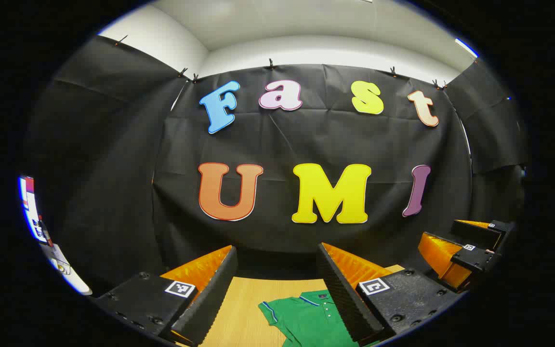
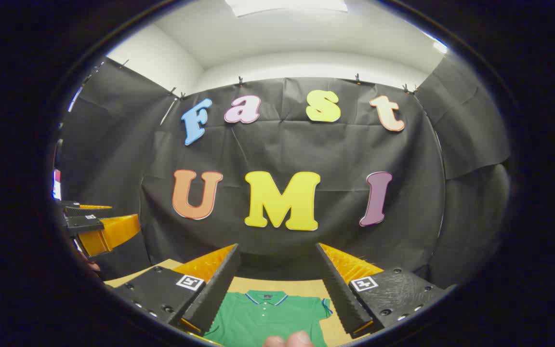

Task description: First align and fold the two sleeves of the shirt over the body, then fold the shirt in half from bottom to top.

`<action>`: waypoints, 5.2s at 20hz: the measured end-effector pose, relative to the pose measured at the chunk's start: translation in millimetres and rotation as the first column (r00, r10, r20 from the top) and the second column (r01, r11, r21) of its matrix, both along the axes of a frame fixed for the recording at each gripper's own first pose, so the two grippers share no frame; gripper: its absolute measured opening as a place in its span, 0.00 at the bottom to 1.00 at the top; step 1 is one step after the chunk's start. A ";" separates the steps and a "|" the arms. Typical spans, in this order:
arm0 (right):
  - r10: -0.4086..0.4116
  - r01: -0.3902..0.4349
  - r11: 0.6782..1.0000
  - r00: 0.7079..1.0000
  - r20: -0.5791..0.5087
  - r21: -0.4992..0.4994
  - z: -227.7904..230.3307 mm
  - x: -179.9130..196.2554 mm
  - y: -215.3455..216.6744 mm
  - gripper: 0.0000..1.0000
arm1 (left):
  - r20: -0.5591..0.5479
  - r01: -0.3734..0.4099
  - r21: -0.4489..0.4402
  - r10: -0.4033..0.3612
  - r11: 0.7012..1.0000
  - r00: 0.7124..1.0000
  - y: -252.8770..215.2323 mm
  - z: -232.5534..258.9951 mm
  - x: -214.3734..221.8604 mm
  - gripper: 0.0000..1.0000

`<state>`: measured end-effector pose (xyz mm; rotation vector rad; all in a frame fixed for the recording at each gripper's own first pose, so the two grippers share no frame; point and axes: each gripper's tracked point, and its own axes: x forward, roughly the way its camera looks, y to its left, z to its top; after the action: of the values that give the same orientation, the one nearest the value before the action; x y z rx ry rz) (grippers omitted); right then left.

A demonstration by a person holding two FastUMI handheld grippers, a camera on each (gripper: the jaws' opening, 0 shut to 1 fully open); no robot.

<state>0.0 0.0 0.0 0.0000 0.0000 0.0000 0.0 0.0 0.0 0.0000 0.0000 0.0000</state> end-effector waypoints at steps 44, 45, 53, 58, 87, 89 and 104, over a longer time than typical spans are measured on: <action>-0.016 0.016 1.000 0.970 -0.241 -0.002 -93.3 52.4 -111.2 0.96 | -0.066 -0.025 0.008 0.026 1.000 0.997 -34.7 -24.6 40.7 1.00; -0.013 0.013 1.000 0.963 -0.271 -0.001 -104.4 56.7 -116.8 0.96 | -0.071 -0.032 0.011 0.032 0.999 0.997 -35.0 -27.1 41.8 1.00; 0.044 -0.049 0.999 0.860 -0.509 0.003 -208.7 110.9 -142.5 0.95 | -0.097 -0.085 0.024 0.087 0.996 0.991 -34.8 -34.6 55.7 1.00; 0.053 -0.084 0.996 0.798 -0.600 -0.023 -263.2 142.4 -161.5 0.95 | -0.114 -0.107 0.032 0.110 0.994 0.987 -37.4 -40.0 65.5 1.00; 0.085 0.014 0.993 0.570 -0.817 0.113 -424.1 212.4 -194.3 0.00 | -0.178 -0.204 0.076 0.214 0.976 0.960 -21.8 -57.0 66.4 1.00; 0.102 0.001 0.992 0.588 -0.803 0.126 -406.1 213.2 -181.9 0.00 | -0.173 -0.209 0.078 0.219 0.975 0.960 -17.0 -55.5 64.5 1.00; 0.177 -0.123 0.984 0.608 -0.774 0.129 -365.4 233.3 -18.7 0.00 | -0.151 -0.308 0.070 0.315 0.949 0.937 55.7 -44.3 22.0 1.00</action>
<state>233.3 -18.7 -365.4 0.0648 0.9008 0.1732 22.0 55.7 -44.3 0.0454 0.1614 0.3181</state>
